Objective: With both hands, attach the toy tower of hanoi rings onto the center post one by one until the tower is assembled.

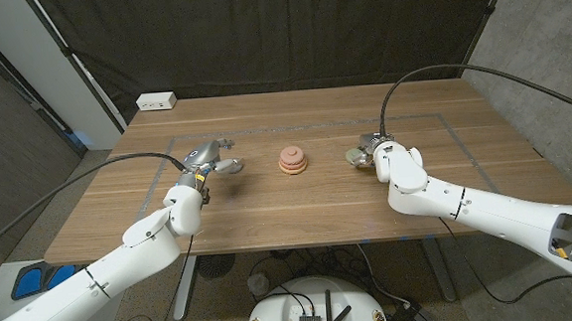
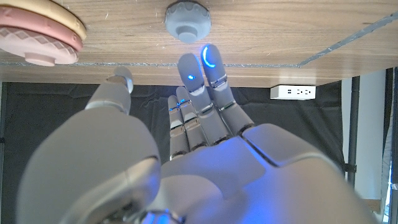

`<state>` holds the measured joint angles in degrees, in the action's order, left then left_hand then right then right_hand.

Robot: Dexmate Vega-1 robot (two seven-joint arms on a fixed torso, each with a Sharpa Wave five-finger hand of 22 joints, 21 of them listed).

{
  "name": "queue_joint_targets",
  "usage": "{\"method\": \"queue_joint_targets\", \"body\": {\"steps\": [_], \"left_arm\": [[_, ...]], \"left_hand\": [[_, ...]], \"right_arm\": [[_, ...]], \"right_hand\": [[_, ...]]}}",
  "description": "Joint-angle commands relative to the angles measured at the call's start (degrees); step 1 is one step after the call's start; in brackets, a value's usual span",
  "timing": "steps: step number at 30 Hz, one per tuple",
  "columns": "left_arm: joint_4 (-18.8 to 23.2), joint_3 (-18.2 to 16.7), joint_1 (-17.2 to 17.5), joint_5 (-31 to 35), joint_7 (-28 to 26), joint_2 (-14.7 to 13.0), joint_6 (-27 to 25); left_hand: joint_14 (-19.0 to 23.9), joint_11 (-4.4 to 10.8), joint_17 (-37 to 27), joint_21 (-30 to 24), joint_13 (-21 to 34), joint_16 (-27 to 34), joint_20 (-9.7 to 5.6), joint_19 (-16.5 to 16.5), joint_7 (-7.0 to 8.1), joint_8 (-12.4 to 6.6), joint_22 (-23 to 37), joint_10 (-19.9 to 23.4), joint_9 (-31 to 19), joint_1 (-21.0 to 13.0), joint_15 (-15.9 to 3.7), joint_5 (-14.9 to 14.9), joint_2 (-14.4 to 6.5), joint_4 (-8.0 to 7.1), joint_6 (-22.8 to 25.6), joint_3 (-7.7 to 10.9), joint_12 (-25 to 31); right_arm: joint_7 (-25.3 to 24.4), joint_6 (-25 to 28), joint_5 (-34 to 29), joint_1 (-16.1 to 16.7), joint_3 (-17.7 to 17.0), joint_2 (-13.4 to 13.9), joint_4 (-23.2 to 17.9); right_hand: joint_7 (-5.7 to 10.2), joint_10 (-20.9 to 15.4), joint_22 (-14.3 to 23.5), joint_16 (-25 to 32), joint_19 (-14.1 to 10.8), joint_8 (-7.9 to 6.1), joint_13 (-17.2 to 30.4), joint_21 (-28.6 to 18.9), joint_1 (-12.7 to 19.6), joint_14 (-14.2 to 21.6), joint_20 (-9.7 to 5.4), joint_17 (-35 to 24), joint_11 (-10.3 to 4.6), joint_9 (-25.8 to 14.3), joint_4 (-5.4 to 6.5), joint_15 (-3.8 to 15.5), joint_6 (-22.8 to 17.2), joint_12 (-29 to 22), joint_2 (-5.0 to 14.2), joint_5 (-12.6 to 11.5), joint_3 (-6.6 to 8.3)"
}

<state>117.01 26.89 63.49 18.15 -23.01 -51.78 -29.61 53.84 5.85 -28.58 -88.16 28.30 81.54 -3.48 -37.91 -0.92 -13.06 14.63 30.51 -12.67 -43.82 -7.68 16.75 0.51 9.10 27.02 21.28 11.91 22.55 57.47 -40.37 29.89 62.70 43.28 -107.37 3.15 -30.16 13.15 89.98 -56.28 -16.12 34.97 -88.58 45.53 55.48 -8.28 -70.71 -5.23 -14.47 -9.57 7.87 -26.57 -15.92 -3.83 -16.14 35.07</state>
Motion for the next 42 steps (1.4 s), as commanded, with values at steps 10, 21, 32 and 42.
{"method": "queue_joint_targets", "body": {"steps": [10, 21, 32, 42], "left_arm": [[0.55, 0.45, -0.24, 0.06, 0.53, -0.3, -0.55], [1.15, -0.04, 0.25, 0.01, 0.16, -0.57, -0.8], [1.53, -0.15, 0.42, -0.14, 0.64, -0.95, -1.11], [1.41, 0.11, 0.05, -0.15, 0.82, -0.77, -1.15]], "left_hand": [[0.59, -0.11, -0.26, -0.19, 0.3, -0.14, -8.32, -0.08, -0.29, -0.06, 0.42, 0.31, -0.12, 0.81, -4.84, 0.27, 0.21, -0.03, 0.66, 0.84, 0.19], [0.61, -0.04, -0.37, -0.08, 0.38, -0.18, -8.33, -0.25, -0.36, 0.08, 0.25, 0.4, -0.14, 1.05, -4.84, 0.26, 0.19, 0.03, 0.66, 1.06, 0.18], [0.56, 0.01, -0.35, -0.06, 0.4, -0.31, -8.32, -0.28, -0.37, 0.17, 0.28, 0.87, -0.16, 1.21, -4.84, 0.26, 0.19, 0.12, 0.8, 1.31, 0.28], [0.61, 0.06, -0.39, 0.0, 0.48, -0.31, -8.34, -0.3, -0.3, 0.23, 0.21, 0.83, -0.17, 1.27, -4.84, 0.25, 0.23, 0.17, 0.83, 1.44, 0.25]], "right_arm": [[-4.87, -1.68, 0.49, 2.76, -2.52, 1.07, -2.07], [-5.4, -3.2, 0.77, 3.48, -4.43, 1.92, -3.99], [-3.13, -3.46, 0.24, 2.99, -5.24, 2.54, -5.76], [-0.31, -2.29, -2.03, 2.21, -4.83, 2.99, -7.69]], "right_hand": [[0.98, -9.83, 1.29, 0.22, -3.89, -2.3, 1.16, -0.35, 3.41, 6.48, -4.32, -0.17, -4.54, 0.03, -0.2, 4.63, -6.47, -1.55, 0.76, -0.7, 0.21], [1.05, -11.49, 2.2, 0.04, -5.34, -2.9, 1.4, -0.54, 3.75, 8.53, -4.31, -0.18, -4.26, 0.11, 0.05, 4.62, -8.58, -1.4, 1.43, -1.25, 0.24], [1.0, -11.29, 2.4, -0.09, -5.59, -2.76, 1.59, -0.08, 3.85, 9.74, -4.31, -0.21, -3.96, 0.16, 0.11, 4.61, -8.8, -0.59, 1.68, -1.74, 0.25], [1.23, -11.13, 2.35, -0.22, -5.52, -2.59, 1.4, 0.28, 3.81, 10.15, -4.31, -0.22, -3.97, 0.18, 0.13, 4.6, -8.87, 0.12, 1.77, -2.05, 0.27]]}}
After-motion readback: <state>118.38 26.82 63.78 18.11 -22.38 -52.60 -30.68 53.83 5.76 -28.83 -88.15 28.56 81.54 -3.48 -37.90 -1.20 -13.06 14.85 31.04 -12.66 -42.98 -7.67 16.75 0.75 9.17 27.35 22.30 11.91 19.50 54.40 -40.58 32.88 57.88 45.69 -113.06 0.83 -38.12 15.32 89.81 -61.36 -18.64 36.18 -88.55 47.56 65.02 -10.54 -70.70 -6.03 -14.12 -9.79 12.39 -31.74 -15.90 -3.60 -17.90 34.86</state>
